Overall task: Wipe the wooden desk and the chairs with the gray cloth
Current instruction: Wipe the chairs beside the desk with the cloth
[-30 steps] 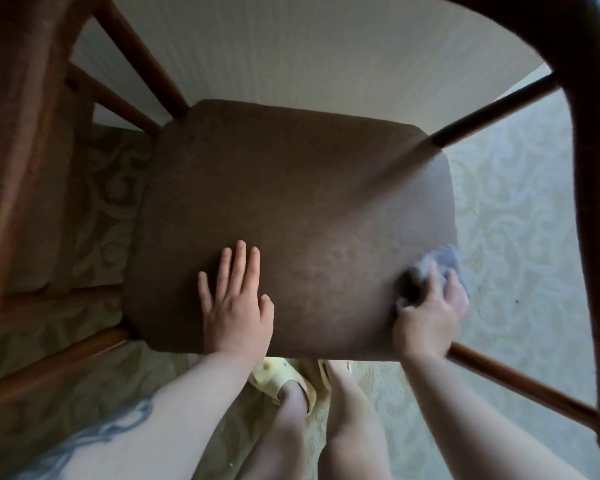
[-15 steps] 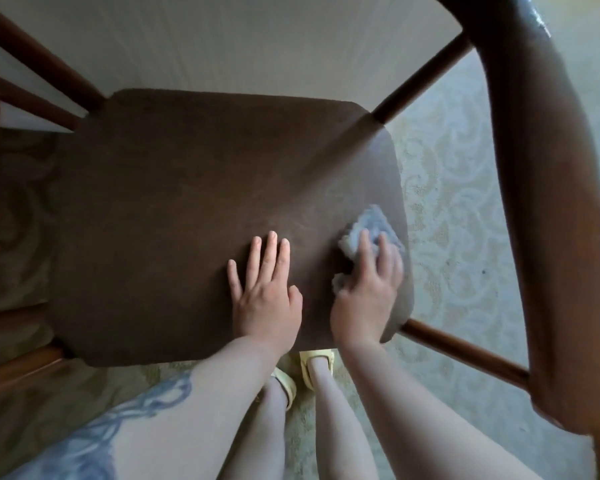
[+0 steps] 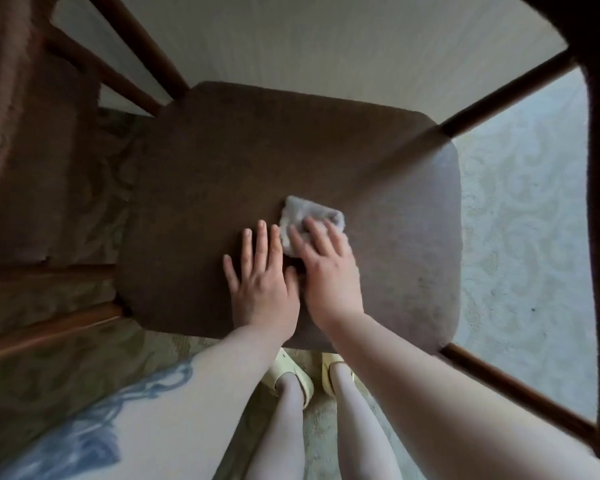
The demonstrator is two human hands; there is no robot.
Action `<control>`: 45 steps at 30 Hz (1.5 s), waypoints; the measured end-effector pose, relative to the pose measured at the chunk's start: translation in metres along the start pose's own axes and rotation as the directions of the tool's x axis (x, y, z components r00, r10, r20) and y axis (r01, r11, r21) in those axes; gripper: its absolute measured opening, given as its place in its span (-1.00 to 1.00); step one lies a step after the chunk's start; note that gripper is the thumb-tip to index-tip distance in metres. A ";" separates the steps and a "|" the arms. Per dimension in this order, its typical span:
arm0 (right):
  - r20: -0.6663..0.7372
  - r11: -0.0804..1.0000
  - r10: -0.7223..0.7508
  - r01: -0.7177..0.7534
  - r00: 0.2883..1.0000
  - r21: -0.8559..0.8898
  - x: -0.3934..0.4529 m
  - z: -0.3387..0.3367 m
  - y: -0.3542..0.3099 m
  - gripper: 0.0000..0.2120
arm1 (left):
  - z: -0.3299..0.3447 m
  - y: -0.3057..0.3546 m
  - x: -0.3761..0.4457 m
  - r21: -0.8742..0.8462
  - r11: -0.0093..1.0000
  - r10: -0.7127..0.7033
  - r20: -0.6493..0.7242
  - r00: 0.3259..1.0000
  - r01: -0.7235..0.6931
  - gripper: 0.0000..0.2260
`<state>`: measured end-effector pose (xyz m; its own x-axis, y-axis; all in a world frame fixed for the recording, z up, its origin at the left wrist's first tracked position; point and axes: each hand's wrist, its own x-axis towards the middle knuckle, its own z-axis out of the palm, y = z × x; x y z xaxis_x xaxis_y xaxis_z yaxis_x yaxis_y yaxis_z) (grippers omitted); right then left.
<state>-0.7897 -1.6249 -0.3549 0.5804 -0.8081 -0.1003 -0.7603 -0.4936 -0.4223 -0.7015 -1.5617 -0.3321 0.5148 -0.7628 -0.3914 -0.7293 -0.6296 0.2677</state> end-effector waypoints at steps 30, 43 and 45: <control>0.245 0.563 -0.809 0.825 0.535 0.059 0.013 0.070 -0.117 -0.55 | -0.026 -0.149 0.007 -0.390 0.860 -0.424 -0.189 0.886 0.328 -0.40; 0.176 0.777 -0.610 0.626 0.773 -0.057 0.079 0.081 -0.166 -0.49 | -0.039 -0.162 0.036 -0.894 0.343 -0.674 -0.021 0.739 0.288 -0.47; 0.260 0.566 -0.797 0.825 0.546 0.002 0.058 0.081 -0.158 -0.51 | -0.038 -0.164 0.037 -0.912 0.274 -0.698 0.030 0.715 0.306 -0.34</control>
<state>-0.6126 -1.5676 -0.3674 0.9982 0.0356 0.0478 0.0492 -0.9451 -0.3231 -0.5454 -1.4920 -0.3571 0.8639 -0.1015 -0.4933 0.3684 -0.5405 0.7564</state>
